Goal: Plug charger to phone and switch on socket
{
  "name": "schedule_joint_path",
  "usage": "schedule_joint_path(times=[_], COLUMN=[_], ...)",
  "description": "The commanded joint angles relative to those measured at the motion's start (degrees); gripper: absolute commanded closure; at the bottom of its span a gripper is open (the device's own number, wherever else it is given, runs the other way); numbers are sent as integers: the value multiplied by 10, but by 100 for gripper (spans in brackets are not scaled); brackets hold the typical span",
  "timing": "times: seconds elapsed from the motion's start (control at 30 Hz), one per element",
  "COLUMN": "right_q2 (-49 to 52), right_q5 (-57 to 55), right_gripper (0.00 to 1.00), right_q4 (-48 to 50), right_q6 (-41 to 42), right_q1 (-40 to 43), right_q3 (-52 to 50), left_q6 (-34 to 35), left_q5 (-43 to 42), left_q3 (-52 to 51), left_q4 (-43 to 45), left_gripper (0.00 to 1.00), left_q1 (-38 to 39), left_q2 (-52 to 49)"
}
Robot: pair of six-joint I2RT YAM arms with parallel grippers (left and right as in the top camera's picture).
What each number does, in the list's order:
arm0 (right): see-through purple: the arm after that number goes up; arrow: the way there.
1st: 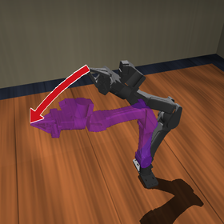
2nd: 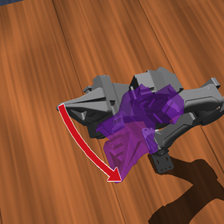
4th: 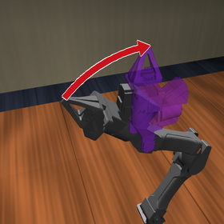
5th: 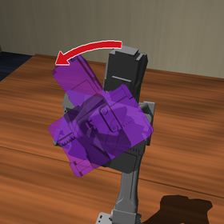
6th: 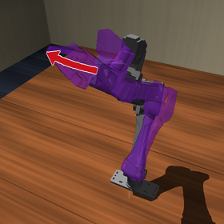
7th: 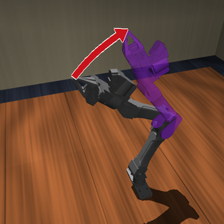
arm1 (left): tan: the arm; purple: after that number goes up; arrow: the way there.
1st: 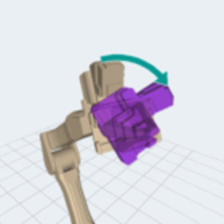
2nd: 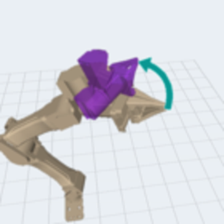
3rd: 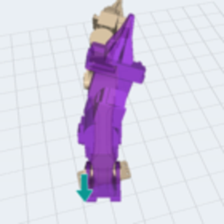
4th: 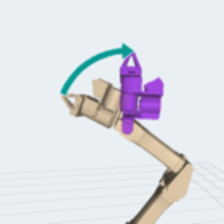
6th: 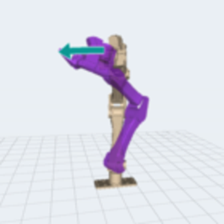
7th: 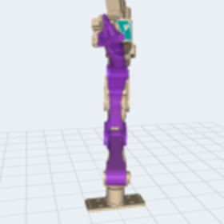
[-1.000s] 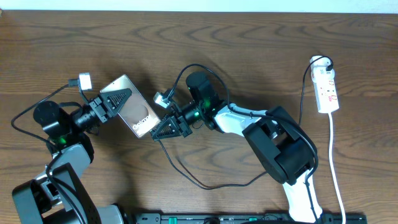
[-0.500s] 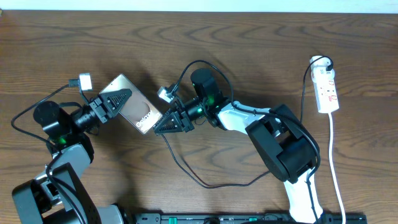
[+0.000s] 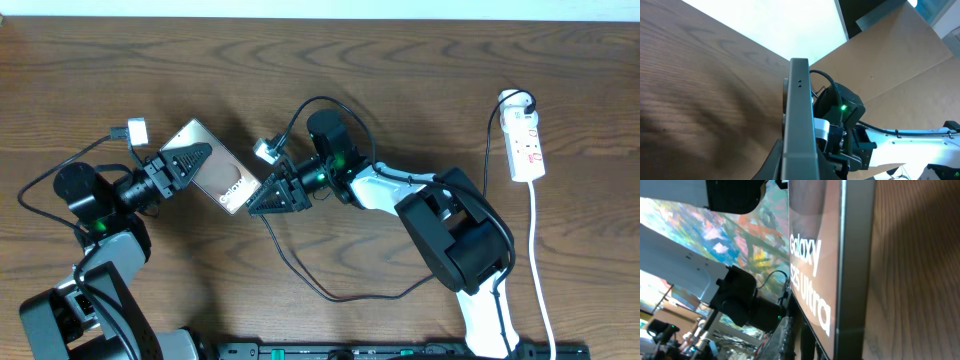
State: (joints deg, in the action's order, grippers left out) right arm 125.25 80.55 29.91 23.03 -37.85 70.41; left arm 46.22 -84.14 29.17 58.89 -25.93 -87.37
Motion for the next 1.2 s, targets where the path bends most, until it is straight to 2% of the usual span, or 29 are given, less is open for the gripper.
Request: schedule_joint_path(times=[0.0,0.07,0.17,0.2,0.23,0.27,1.0,1.17], right_q2=[-6,-6,-6,-6,-6,-6,-6,-6], right_q5=[-20,-20,-20,-20,-20,-20,-22,-49], right_gripper=[68,66,51,40,3,1,1,1], right_q4=[8,8,8,8,8,8,8,8], right_q6=[-3,-3,-3,-3,-3,-3,-3,48], right_q1=[0,0,0,0,0,0,22,52], right_q3=[19,19,19,19,19,19,19,19], left_q6=[-6,-6,-6,-6,-6,-6,-27,-4], left_q5=[-59,-59,-59,-59,-59,-59,-58,-56], left_q3=[-8,-8,-8,-8,-8,-8,-8,-8], left_q4=[-1,-1,-1,-1,-1,-1,-1,-1], left_gripper=[93,93,93,92,92,92,92,93], left_q1=[8,8,8,8,8,8,-6,-30], left_q2=[2,2,2,2,2,2,2,2])
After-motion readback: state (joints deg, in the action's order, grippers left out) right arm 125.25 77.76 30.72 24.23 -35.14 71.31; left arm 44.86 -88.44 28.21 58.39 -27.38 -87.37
